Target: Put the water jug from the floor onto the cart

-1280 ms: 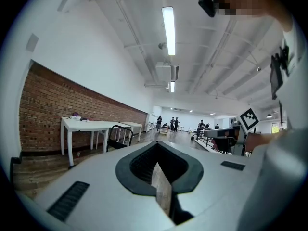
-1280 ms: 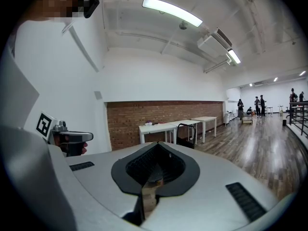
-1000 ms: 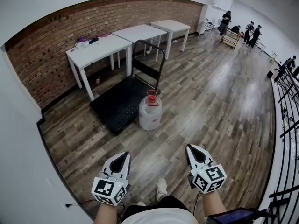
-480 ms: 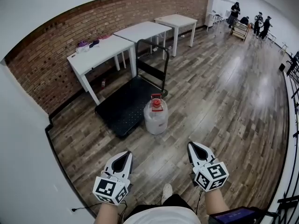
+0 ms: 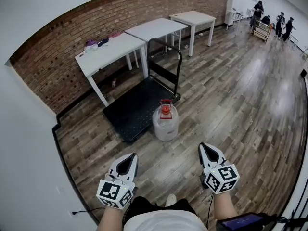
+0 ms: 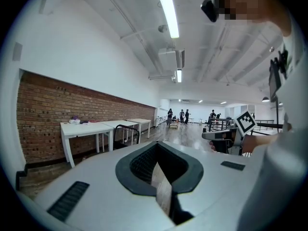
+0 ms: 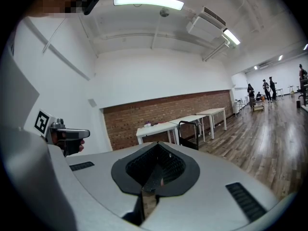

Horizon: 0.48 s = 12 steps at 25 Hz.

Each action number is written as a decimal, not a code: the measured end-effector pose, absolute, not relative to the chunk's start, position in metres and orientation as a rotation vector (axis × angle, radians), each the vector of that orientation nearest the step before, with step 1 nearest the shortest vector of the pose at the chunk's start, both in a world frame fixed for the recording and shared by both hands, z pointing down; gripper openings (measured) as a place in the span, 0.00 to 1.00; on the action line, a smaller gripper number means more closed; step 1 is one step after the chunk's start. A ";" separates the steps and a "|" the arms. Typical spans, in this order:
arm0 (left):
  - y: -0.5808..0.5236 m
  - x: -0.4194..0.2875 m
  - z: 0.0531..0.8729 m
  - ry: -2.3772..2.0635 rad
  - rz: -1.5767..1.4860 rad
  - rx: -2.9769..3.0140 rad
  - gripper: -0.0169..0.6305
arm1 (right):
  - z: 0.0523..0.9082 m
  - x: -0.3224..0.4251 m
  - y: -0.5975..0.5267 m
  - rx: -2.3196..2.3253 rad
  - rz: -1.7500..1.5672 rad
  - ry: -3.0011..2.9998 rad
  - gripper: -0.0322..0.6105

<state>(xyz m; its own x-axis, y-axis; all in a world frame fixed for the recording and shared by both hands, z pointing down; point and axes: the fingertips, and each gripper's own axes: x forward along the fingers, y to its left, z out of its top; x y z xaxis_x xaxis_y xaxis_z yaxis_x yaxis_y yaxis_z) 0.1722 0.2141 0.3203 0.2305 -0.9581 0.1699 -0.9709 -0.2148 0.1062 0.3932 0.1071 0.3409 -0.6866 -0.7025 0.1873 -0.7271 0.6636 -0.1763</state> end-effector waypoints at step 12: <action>0.148 0.135 0.334 -1.814 0.037 2.289 0.02 | 0.347 0.356 0.048 1.169 0.336 -2.734 0.05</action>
<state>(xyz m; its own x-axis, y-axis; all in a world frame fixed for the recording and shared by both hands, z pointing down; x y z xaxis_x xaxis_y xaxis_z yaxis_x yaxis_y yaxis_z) 0.1348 0.1480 0.3336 0.2377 -0.9588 0.1555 -0.9643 -0.2137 0.1563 0.3558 0.0477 0.3472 -0.6855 -0.6931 0.2228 -0.7264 0.6715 -0.1460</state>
